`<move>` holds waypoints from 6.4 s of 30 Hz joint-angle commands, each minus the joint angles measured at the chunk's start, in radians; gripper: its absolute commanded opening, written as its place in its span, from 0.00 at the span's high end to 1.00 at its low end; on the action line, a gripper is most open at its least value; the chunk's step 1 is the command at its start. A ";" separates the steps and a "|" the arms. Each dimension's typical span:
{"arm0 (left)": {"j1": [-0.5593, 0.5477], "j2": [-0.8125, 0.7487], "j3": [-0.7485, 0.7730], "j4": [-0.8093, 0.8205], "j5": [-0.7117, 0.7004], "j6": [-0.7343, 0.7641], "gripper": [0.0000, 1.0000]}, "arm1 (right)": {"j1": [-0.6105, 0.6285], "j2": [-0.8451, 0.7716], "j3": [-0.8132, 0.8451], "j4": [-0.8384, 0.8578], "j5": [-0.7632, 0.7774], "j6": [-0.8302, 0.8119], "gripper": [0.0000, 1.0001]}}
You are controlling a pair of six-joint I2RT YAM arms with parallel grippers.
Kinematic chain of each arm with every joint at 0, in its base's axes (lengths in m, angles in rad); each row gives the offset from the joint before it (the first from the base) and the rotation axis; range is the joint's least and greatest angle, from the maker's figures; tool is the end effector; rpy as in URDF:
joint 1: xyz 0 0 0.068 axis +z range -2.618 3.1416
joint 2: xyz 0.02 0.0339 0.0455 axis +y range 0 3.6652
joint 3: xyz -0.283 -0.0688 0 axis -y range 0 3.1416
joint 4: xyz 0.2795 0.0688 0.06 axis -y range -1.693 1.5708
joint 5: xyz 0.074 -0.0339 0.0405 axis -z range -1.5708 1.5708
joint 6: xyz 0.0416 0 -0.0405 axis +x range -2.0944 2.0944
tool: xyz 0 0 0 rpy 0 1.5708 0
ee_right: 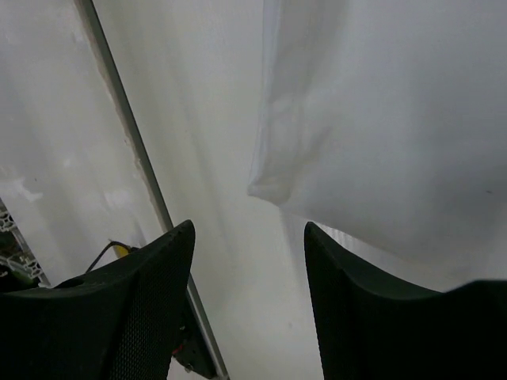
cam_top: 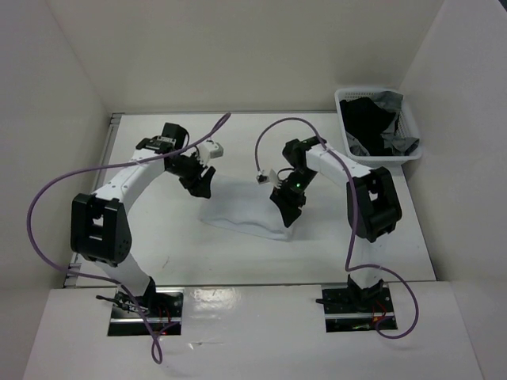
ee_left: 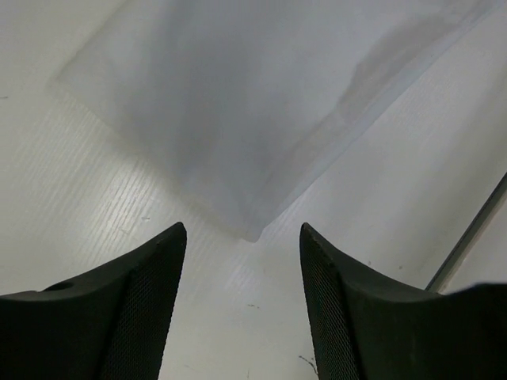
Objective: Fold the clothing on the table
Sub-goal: Fold the skirt
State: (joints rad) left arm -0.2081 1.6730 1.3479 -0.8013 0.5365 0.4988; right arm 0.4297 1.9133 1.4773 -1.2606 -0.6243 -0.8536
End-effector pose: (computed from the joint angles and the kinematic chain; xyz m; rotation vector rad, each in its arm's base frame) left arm 0.3675 -0.0993 0.2635 1.0368 2.3502 -0.6134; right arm 0.3355 0.1805 0.2095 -1.7307 2.4175 0.9772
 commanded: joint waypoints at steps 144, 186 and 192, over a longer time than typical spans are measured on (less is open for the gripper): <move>0.354 0.395 -0.027 0.223 0.263 -0.213 1.00 | -0.261 -0.005 0.034 0.402 -0.155 0.395 0.02; 0.354 0.395 -0.084 0.186 0.306 -0.174 1.00 | -0.235 0.507 0.248 0.356 -0.359 0.366 0.35; 0.354 0.404 -0.084 0.166 0.324 -0.154 1.00 | -0.235 0.526 0.248 0.356 -0.359 0.366 0.41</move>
State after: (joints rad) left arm 0.1516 2.0594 1.2865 -0.5995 0.8600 0.2901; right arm 0.1822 2.3749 1.7283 -0.9119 -1.1080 -0.4580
